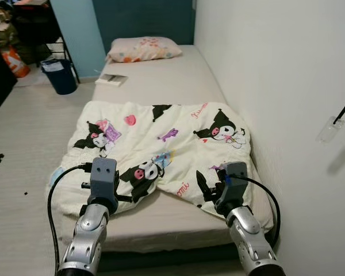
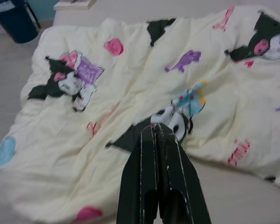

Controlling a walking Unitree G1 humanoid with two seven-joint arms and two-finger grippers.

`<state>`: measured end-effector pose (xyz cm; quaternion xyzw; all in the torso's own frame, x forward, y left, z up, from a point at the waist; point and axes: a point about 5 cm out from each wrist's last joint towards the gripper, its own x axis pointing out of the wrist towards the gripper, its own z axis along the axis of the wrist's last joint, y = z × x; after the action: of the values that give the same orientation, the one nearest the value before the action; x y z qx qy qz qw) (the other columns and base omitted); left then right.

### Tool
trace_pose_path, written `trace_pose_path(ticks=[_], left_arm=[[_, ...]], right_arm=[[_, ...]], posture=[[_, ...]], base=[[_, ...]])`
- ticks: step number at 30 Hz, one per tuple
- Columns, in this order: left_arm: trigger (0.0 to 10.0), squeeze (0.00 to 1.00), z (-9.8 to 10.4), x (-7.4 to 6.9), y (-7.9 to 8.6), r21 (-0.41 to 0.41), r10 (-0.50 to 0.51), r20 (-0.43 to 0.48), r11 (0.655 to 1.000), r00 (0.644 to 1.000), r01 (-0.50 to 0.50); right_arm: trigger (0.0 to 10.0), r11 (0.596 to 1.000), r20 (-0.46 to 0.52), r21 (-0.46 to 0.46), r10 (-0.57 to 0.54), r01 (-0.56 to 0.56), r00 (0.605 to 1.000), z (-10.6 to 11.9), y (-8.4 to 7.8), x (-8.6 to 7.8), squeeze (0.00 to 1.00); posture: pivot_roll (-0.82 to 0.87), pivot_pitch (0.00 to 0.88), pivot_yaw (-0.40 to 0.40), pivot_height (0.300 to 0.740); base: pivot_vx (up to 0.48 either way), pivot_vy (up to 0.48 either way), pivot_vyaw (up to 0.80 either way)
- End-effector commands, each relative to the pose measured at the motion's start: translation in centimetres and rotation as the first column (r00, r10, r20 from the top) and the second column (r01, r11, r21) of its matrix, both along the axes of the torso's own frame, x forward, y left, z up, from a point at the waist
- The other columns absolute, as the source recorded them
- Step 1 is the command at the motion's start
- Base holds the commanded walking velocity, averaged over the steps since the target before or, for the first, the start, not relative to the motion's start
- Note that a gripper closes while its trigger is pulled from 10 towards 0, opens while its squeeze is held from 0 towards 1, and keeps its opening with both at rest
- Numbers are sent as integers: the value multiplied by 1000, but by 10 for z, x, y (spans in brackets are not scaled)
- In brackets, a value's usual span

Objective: Clean up the room

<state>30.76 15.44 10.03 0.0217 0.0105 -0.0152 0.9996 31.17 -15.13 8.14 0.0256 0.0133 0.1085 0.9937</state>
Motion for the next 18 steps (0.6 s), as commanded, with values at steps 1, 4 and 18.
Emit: trace_pose_path(ticks=[1,4,18], left_arm=[[10000,0,-5,-3,7,2,18,-22,1000,1000,-18],[10000,0,-4,-3,7,3,16,-21,1000,1000,-16],[10000,0,-3,-4,9,9,27,-1,1000,1000,-27]], right_arm=[[10000,1000,-5,4,17,-17,1000,-2,7,0,0],[10000,1000,-4,4,16,-16,1000,-1,7,0,0],[10000,1000,-5,12,21,-21,1000,-2,9,0,0]], posture=[[-82,134,62,705],[-81,135,61,705],[-73,124,55,705]], base=[[266,0,0],[0,0,0],[0,0,0]])
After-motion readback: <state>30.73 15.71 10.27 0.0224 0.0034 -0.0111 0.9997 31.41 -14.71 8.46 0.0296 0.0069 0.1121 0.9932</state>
